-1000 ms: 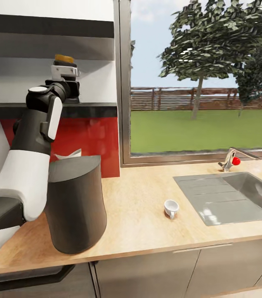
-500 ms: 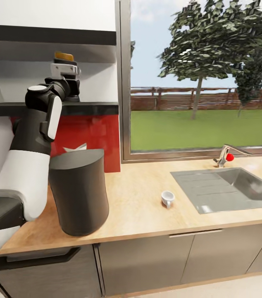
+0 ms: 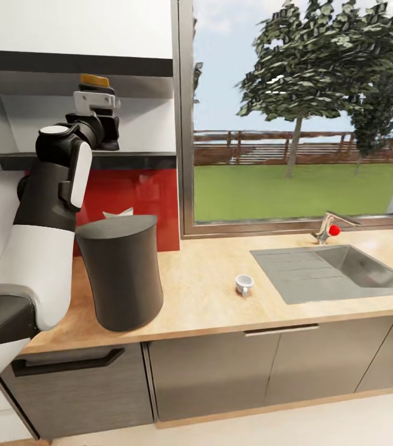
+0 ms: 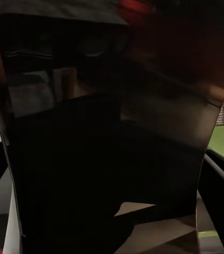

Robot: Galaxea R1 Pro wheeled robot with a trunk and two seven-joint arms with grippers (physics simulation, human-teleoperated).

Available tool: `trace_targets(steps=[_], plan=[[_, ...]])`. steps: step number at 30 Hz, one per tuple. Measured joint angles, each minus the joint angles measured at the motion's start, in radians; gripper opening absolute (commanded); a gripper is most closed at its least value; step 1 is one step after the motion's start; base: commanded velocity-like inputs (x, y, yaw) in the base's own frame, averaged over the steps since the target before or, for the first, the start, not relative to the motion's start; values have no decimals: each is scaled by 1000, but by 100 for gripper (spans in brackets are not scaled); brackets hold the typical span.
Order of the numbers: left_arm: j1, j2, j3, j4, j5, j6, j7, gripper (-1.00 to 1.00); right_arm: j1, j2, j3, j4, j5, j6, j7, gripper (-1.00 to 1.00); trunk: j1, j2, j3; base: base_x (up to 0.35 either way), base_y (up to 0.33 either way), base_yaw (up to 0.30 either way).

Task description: Set up a coffee station on the kitchen countertop: keep the coffee maker on the countertop, move the bottle of coffee from the kitchen shelf to the counter next to the coffee maker, place a paper coffee filter on top of the coffee maker, put the saucer next to the coffee maker with the coffee cup on the saucer, and place the electric kettle next to the coffee maker.

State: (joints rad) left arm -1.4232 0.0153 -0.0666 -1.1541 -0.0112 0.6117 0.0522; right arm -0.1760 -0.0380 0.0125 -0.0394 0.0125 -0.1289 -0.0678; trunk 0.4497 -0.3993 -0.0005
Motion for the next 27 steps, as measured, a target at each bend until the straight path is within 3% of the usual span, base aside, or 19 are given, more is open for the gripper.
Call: trace_targets(steps=[7,16,22,27], plan=[[0,-1,0,-1,0,0,0,-100,0,0,0,0,0,0,0,100,0,0,0,-49,-7,0],[3,-1,0,-2,0,-1,1,-100,0,-1,0,0,0,0,0,100,0,0,0,-274,-74,4],[3,-2,-1,-2,0,-1,1,-100,0,0,0,0,0,0,0,100,0,0,0,-281,-83,165],[14,2,3,-32,0,0,0,-100,0,0,0,0,0,0,0,100,0,0,0,-59,-17,73]])
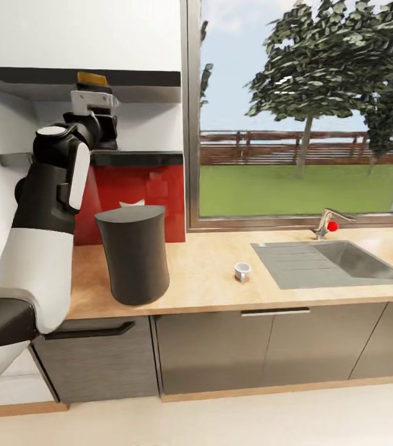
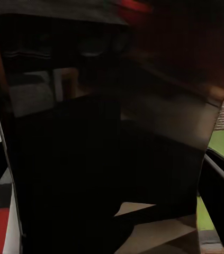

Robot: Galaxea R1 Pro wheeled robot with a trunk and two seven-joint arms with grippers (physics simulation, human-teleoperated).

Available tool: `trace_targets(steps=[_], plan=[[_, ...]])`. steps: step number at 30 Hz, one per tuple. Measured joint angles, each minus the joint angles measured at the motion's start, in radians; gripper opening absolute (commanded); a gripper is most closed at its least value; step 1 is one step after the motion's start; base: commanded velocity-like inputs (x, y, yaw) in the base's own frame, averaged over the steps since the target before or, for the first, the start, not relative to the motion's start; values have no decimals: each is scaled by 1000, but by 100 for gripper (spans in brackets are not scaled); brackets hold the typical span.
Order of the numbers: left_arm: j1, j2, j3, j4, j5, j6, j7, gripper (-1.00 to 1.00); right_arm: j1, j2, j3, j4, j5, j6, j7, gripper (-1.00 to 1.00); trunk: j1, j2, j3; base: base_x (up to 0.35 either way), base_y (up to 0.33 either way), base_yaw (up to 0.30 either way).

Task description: Set up a coffee station on the kitchen countertop: keep the coffee maker on the countertop, move the bottle of coffee from the kitchen shelf to the counter next to the coffee maker, place a paper coffee filter on top of the coffee maker, put the saucer next to the coffee maker with the coffee cup on the saucer, and place the electric kettle next to the coffee maker.

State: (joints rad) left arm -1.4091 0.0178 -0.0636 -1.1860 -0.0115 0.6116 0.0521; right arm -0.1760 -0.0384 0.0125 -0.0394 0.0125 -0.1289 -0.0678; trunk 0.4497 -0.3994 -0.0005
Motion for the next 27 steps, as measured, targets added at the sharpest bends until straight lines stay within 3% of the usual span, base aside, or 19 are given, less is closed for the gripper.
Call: trace_targets(steps=[2,4,5,6,7,9,13,15,17,20,23,24,27], plan=[[78,8,7,-80,0,0,-2,-100,0,0,0,0,0,0,0,100,0,1,0,-5,-1,6],[141,34,8,-146,-2,-1,-8,-100,0,0,0,0,0,0,0,100,0,0,0,-2,0,2],[188,67,8,-194,1,-1,-35,-100,0,0,1,0,0,0,0,100,0,0,0,0,0,0],[248,116,10,-256,4,-1,-109,-100,0,1,1,0,0,0,0,100,0,0,0,0,0,0],[288,145,24,-288,1,-2,-156,-100,0,1,1,0,0,0,0,100,0,0,0,0,0,0],[389,185,88,-345,0,-10,-225,-100,0,2,2,-1,0,-1,1,100,0,0,0,0,0,0],[484,200,228,-363,-1,-20,-335,-100,0,7,3,-1,0,-2,1,100,0,0,0,0,0,0],[514,211,279,-363,-5,-29,-385,-100,0,7,3,-1,0,-3,2,100,0,0,0,0,0,0],[565,233,306,-362,-7,-59,-415,-100,0,8,3,-2,-1,-3,2,100,0,0,0,0,0,0],[639,250,319,-359,-9,-125,-423,-100,0,8,3,-7,-1,-4,4,100,0,0,0,0,0,0],[699,253,327,-353,-19,-152,-421,-100,0,9,3,-28,-1,-3,6,100,0,0,0,0,0,0],[738,253,346,-349,-26,-161,-410,-100,0,9,3,-33,-1,-3,6,100,0,0,0,0,0,0],[787,253,391,-302,-28,-186,-391,-100,0,9,3,-36,-1,-3,6,100,0,0,0,0,0,0]])
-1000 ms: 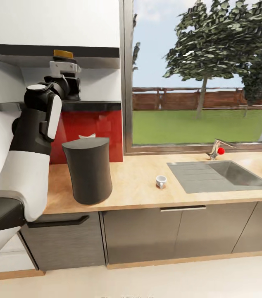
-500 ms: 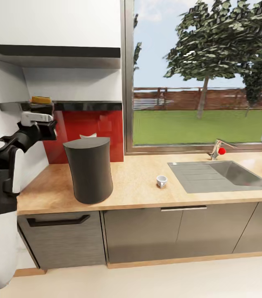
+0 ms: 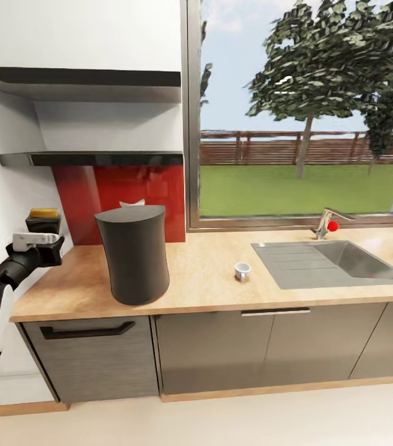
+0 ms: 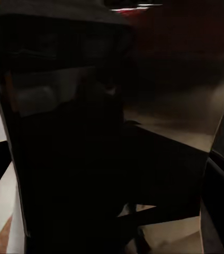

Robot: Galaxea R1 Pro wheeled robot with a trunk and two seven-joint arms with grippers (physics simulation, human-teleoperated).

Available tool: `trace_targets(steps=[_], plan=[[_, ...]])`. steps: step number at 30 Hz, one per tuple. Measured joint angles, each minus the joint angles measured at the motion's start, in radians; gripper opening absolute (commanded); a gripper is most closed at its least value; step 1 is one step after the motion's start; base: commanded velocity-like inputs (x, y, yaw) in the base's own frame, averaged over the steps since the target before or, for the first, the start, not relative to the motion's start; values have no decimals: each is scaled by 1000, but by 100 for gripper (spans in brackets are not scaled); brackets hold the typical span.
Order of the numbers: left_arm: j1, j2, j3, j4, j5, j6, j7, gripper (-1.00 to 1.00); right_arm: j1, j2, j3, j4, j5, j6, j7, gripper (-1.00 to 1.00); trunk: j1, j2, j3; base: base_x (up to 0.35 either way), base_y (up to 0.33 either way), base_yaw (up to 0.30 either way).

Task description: Set up a coffee station on the kitchen countertop: keep the coffee maker on the countertop, move the bottle of coffee from the kitchen shelf to the counter next to the coffee maker, place a paper coffee filter on top of the coffee maker, put the saucer next to the coffee maker with the coffee cup on the saucer, and place the electric kettle next to the coffee maker.

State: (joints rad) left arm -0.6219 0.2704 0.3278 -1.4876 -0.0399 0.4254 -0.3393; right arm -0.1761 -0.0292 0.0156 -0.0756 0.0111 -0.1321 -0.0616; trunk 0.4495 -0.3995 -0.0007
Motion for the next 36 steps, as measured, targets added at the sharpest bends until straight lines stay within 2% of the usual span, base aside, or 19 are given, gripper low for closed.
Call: trace_targets(steps=[3,7,12,17,27,36], plan=[[18,0,37,88,0,-99,5,-100,0,0,0,-1,0,0,0,100,0,0,0,0,0,0],[26,-2,76,134,5,-155,33,-100,0,-1,1,1,1,0,-1,100,0,0,0,0,0,0],[27,-5,79,142,6,-165,78,-100,0,-8,2,7,5,0,-4,100,0,0,0,0,0,0],[31,-9,75,149,8,-165,81,-100,0,-18,5,12,7,4,-3,100,0,0,0,15,0,0],[58,-15,70,157,9,-168,83,-100,0,-17,7,13,8,6,-4,100,0,0,0,275,0,0],[93,-15,70,158,8,-182,83,-100,0,-18,5,18,8,5,-4,100,0,0,0,33,0,-111]])
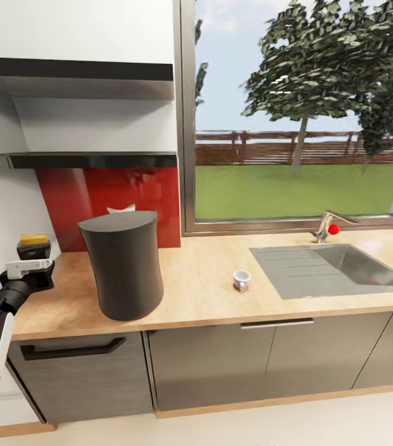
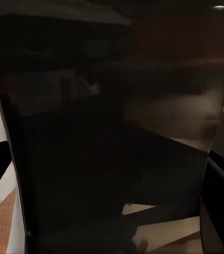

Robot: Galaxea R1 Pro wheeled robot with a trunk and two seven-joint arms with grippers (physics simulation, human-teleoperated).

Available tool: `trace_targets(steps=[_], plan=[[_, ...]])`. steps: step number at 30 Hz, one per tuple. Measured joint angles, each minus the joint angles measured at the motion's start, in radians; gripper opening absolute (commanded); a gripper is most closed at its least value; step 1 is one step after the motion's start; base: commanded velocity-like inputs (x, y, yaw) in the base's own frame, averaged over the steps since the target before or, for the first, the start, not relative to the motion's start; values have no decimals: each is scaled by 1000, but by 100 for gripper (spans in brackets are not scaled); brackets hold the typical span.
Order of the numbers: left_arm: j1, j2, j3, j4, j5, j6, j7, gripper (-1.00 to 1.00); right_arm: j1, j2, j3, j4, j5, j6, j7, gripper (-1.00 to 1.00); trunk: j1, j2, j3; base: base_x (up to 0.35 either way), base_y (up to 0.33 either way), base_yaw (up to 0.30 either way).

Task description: Set up a coffee station on the kitchen countertop: keep the coffee maker on the countertop, move the bottle of coffee from the kitchen shelf to the counter next to the coffee maker, place a paper coffee filter on top of the coffee maker, put the saucer next to the coffee maker with the coffee cup on the saucer, and place the electric kettle next to the coffee maker.

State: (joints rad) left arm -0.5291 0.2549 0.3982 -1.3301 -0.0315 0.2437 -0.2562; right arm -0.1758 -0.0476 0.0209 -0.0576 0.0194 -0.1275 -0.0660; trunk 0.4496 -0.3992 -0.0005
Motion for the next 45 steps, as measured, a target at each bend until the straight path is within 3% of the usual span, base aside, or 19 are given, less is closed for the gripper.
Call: trace_targets(steps=[5,12,16,26,36,45], plan=[[18,0,0,12,0,-44,0,-100,0,1,1,3,0,0,0,100,0,0,0,132,0,-89],[21,0,2,49,0,-54,1,-100,0,2,1,3,1,0,2,100,-1,0,0,275,0,-3],[45,1,9,73,-5,-73,5,-100,0,17,-1,0,0,0,-1,100,0,0,0,0,0,0],[86,3,39,22,-5,-17,-5,-100,0,30,-4,-1,-1,0,0,100,0,0,0,158,126,0],[94,1,39,46,-6,-26,-7,-100,0,25,-1,4,0,0,1,100,0,0,0,24,20,-103],[123,0,37,65,-6,-33,-6,-100,0,24,0,6,0,2,0,100,0,0,0,-178,166,-21]])
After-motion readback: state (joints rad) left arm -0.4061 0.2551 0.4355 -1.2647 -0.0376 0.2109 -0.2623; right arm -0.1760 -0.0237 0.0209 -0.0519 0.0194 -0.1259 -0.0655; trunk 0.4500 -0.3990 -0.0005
